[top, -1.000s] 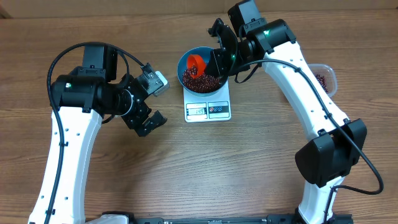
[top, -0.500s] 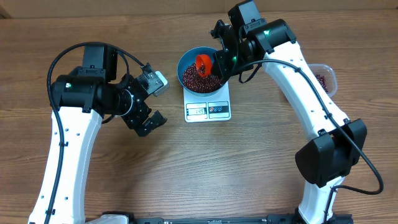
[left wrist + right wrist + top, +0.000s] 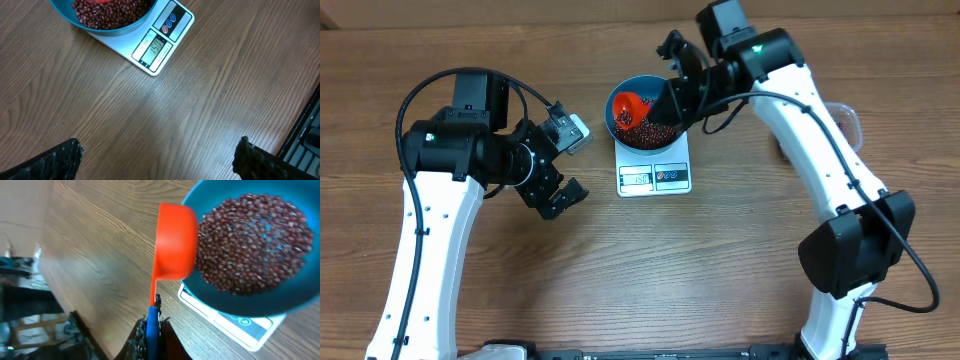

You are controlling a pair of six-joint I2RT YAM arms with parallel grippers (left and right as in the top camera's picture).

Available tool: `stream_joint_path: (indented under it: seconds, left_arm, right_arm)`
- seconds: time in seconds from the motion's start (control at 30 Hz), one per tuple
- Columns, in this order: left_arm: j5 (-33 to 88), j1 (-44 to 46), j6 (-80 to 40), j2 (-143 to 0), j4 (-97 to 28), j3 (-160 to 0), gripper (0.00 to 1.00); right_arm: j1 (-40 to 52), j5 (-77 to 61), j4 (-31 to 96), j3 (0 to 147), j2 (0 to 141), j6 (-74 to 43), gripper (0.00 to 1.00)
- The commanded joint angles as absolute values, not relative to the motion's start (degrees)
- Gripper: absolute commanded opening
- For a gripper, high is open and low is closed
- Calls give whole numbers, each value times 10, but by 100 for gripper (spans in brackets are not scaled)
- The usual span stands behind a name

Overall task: Scoop item into bowl and weigh 150g on scale
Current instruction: 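Move the red cup with the right gripper back to the tub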

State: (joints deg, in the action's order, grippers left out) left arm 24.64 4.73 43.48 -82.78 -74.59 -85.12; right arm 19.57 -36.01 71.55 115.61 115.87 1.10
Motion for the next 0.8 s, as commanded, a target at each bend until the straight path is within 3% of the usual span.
stream_joint_path:
  seconds: [0.0,0.33,0.6,0.77]
  left_arm:
    - [249,45,431,-821,-745,-863,100]
    - [249,45,431,-821,-745,-863,100]
    - [249,45,431,-821,-745,-863,100]
    - [249,45,431,-821,-745,-863,100]
  right_arm:
    - [151,-391,724,1167,1124,16,4]
    - [-5,-382,821,1167,1048,77,4]
    - [-161,-319,893,1165,1031,79,4]
    - [-203,-227,875,1158,1031,78,4]
